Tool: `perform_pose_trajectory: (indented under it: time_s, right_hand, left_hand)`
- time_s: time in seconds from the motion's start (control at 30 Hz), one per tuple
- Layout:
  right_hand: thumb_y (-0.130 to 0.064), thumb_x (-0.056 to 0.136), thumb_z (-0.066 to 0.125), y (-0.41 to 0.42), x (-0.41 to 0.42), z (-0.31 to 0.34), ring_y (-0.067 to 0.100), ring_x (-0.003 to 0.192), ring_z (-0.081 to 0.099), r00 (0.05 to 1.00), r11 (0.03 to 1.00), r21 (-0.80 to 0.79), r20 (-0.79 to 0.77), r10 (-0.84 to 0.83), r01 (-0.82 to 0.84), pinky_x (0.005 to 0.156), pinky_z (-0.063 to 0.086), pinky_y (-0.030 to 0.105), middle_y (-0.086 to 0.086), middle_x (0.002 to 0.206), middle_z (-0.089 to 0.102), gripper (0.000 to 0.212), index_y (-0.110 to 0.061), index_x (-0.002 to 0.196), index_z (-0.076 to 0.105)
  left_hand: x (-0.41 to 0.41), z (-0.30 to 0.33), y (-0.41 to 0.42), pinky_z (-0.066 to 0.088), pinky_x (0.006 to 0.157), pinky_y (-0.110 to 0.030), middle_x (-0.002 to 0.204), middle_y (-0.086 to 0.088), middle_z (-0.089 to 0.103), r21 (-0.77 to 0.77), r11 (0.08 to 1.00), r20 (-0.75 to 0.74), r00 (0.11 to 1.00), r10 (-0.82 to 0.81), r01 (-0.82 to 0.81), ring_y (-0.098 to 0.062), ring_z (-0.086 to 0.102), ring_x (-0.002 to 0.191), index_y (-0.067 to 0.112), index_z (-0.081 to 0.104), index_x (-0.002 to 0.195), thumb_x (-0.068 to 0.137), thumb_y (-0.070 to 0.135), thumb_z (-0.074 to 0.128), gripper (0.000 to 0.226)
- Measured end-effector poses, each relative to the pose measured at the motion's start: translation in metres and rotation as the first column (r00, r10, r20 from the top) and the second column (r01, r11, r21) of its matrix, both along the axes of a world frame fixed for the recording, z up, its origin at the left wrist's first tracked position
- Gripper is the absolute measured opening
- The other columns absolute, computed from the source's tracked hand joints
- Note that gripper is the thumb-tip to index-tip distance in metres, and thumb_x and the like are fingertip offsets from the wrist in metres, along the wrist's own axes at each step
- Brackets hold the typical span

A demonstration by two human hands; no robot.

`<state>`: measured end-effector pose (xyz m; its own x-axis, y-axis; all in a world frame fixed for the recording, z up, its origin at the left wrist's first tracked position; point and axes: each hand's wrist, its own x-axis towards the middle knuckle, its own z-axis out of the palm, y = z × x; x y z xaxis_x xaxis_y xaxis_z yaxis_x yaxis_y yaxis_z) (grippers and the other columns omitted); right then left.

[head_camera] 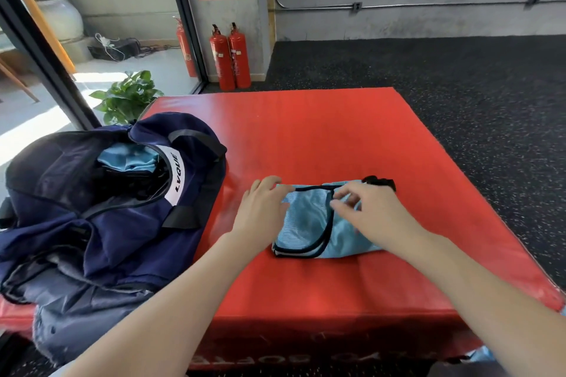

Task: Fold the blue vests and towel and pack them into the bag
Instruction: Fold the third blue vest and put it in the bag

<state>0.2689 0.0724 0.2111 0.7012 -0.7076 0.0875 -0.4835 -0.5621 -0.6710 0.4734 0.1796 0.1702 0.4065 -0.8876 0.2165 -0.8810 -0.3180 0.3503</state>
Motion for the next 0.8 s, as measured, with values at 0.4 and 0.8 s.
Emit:
perform_pose_trajectory:
  time_s: [0.4, 0.8]
  right_hand:
    - [-0.063, 0.095, 0.047, -0.007, -0.016, -0.026, 0.014, 0.074, 0.059, 0.903, 0.994, -0.109, -0.423, -0.072, 0.027, 0.062, 0.041, 0.032, -0.008, 0.073, 0.061, 0.044, -0.024, 0.077, 0.055]
    - [-0.075, 0.082, 0.045, -0.036, -0.026, -0.038, 0.01, 0.112, 0.053, 0.965, 0.969, -0.183, -0.231, 0.122, -0.167, 0.099, 0.045, 0.038, -0.017, 0.112, 0.062, 0.053, -0.035, 0.111, 0.065]
  left_hand:
    - [0.005, -0.01, -0.011, 0.027, 0.101, -0.039, 0.126, 0.016, 0.056, 0.127, 0.985, -0.05, 0.993, -0.11, 0.115, -0.015, 0.045, 0.122, 0.039, 0.059, 0.131, 0.098, 0.026, 0.045, 0.038]
    - [-0.022, -0.012, 0.017, 0.039, 0.092, -0.033, 0.109, 0.015, 0.051, -0.017, 0.975, -0.052, 0.973, -0.224, 0.224, -0.008, 0.048, 0.096, 0.035, 0.068, 0.121, 0.097, 0.036, 0.061, 0.025]
